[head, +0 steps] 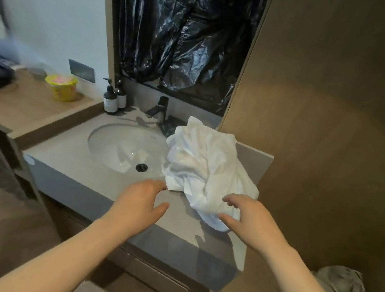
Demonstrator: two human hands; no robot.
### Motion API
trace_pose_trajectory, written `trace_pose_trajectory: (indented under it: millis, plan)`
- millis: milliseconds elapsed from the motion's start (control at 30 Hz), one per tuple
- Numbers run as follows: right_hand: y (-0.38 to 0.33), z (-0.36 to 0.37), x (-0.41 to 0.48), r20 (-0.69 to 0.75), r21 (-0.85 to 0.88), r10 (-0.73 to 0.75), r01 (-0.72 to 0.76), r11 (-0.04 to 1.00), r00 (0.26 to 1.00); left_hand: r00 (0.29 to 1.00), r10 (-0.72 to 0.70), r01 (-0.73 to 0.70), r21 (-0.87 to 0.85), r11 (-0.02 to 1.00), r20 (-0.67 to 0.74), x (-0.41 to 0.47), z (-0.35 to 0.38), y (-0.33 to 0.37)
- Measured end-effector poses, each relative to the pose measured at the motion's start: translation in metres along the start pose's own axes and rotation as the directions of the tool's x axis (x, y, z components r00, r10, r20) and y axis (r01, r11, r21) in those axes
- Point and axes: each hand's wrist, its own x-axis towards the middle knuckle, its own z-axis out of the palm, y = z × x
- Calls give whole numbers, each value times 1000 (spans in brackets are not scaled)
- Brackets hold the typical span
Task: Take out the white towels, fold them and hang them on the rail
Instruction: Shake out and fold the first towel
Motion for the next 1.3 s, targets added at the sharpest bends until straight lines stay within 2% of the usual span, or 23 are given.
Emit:
trace_pose_trajectory:
  millis: [267,600,900,1033,1300]
  plan:
    - [-3,-10,59,-22,8,-32,32,999,999,999,-42,42,-36,998,-4,56,3,-24]
    - [43,-33,154,-109,75,-36,44,996,993,996,-61,59,-24,998,-58,155,9,-17]
    - [81,-35,217,-130,144,-7,26,989,991,992,-123,120,-96,988,-21,222,33,-12]
    - [85,-29,232,-170,211,60,-23,977,984,995,-75,68,-114,991,-63,245,40,-14]
    - [80,-3,237,-81,321,334,-292,901,939,997,42,-33,-130,991,67,290,48,-19]
